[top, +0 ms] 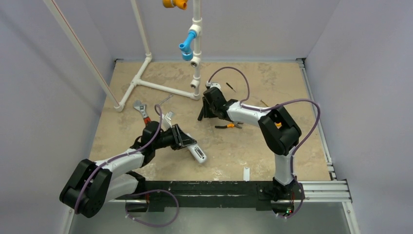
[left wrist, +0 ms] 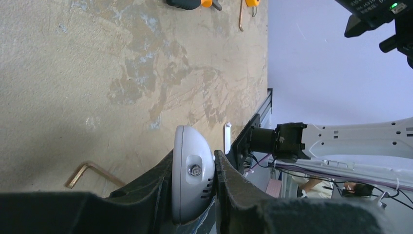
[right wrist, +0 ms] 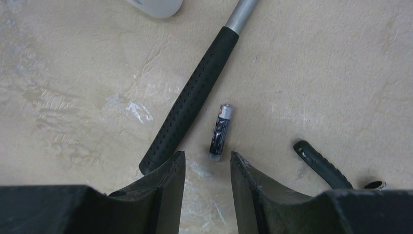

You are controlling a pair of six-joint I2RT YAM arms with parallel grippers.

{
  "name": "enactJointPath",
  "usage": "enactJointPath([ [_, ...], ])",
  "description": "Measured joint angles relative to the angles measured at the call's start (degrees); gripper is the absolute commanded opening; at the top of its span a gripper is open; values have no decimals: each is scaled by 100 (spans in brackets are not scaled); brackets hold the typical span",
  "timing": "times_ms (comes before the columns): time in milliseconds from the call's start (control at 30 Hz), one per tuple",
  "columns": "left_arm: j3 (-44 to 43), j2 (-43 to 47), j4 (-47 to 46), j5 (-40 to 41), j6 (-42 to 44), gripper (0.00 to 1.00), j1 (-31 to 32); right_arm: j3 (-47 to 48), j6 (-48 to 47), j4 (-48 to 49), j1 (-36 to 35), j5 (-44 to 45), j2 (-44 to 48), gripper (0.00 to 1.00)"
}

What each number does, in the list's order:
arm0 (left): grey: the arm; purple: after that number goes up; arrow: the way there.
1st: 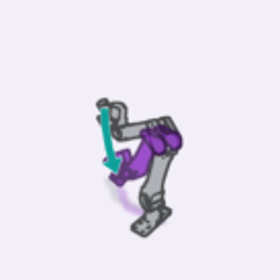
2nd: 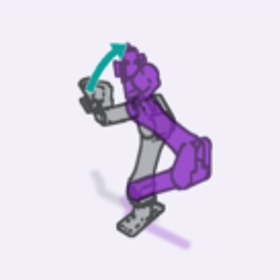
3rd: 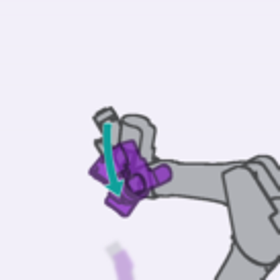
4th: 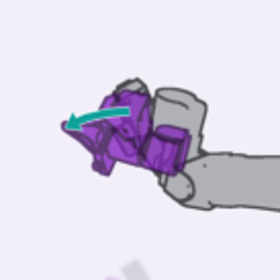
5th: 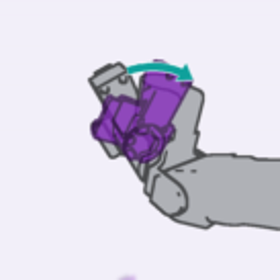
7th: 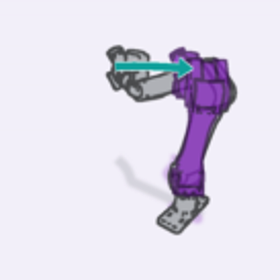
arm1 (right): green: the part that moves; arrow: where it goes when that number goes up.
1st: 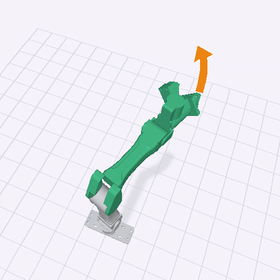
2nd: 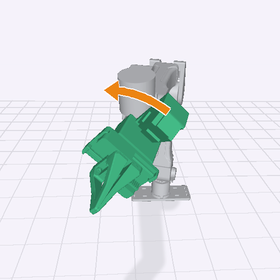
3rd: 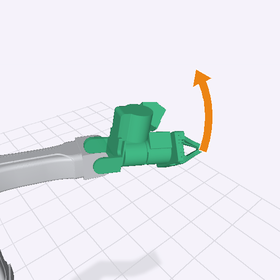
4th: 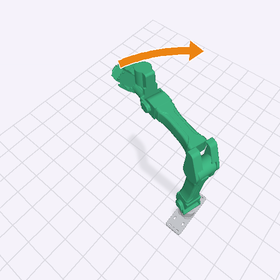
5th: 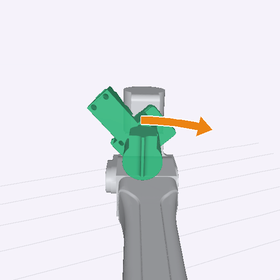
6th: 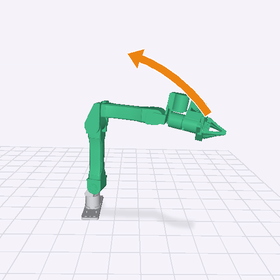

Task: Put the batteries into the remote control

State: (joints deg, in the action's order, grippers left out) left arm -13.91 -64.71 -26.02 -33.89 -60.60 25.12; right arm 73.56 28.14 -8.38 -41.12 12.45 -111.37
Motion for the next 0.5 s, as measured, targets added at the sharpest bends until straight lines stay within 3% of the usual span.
enactJointPath([
  [500,-13,-2,2,-61,22,0,0,654,-50,-192,37,407,-680,22],
])
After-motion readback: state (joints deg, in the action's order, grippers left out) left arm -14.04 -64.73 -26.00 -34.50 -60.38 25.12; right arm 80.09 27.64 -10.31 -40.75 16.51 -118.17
